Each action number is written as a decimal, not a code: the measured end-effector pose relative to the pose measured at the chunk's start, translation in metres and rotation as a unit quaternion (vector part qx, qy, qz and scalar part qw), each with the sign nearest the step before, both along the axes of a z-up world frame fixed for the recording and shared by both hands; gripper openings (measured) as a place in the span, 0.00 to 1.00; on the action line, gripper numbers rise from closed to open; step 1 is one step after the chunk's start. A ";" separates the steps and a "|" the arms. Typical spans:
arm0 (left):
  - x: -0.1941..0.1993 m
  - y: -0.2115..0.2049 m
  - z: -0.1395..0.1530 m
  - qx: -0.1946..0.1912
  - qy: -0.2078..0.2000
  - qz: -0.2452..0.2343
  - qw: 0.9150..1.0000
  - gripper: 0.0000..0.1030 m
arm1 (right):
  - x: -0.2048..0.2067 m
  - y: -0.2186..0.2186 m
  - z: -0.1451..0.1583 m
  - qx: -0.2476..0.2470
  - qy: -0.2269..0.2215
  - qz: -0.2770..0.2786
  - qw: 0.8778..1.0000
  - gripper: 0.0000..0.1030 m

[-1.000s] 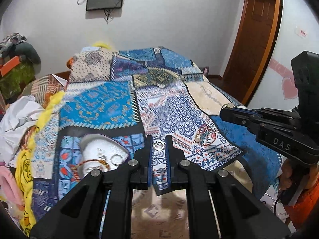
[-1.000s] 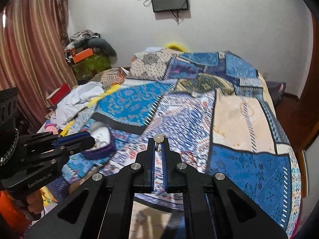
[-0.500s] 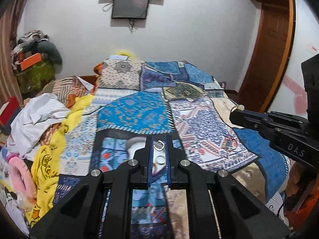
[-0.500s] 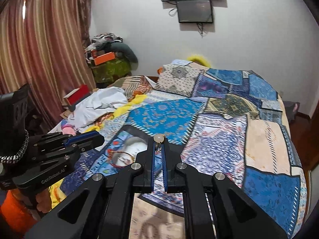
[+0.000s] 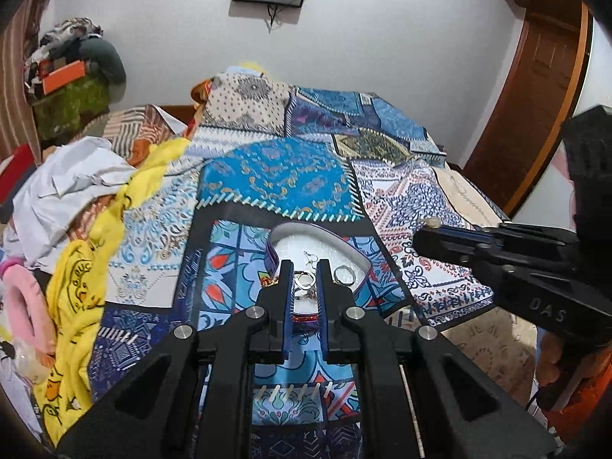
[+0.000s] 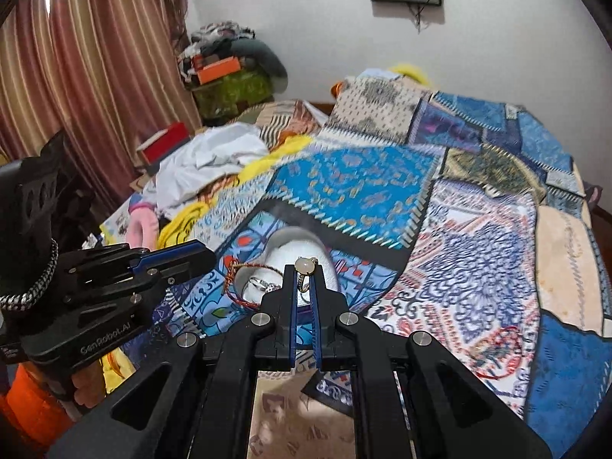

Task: Organize jewelry
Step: 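Lower both pieces into the heart tin and open both tools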

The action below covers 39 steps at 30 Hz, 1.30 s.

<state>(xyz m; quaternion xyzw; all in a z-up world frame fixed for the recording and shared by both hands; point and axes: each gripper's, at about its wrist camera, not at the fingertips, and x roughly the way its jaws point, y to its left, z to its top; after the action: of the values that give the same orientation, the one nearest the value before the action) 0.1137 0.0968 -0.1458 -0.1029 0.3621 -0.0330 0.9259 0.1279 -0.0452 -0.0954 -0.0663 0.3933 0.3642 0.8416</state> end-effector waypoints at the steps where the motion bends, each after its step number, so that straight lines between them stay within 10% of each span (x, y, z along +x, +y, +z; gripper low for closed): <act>1: 0.003 0.000 -0.003 -0.001 0.003 -0.003 1.000 0.09 | 0.003 0.003 -0.003 -0.002 0.005 0.003 1.000 0.05; 25: 0.038 -0.003 -0.022 0.004 0.023 -0.029 0.999 0.09 | 0.040 0.036 -0.045 -0.053 0.086 0.039 0.994 0.06; 39: 0.014 -0.001 0.006 0.027 0.009 -0.008 1.000 0.12 | 0.030 0.019 -0.018 -0.030 0.074 0.025 0.996 0.11</act>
<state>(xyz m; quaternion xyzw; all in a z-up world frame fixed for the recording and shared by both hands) 0.1272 0.0958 -0.1403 -0.0753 0.3720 -0.0296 0.9247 0.1576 -0.0262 -0.1133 -0.0737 0.4636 0.3768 0.7985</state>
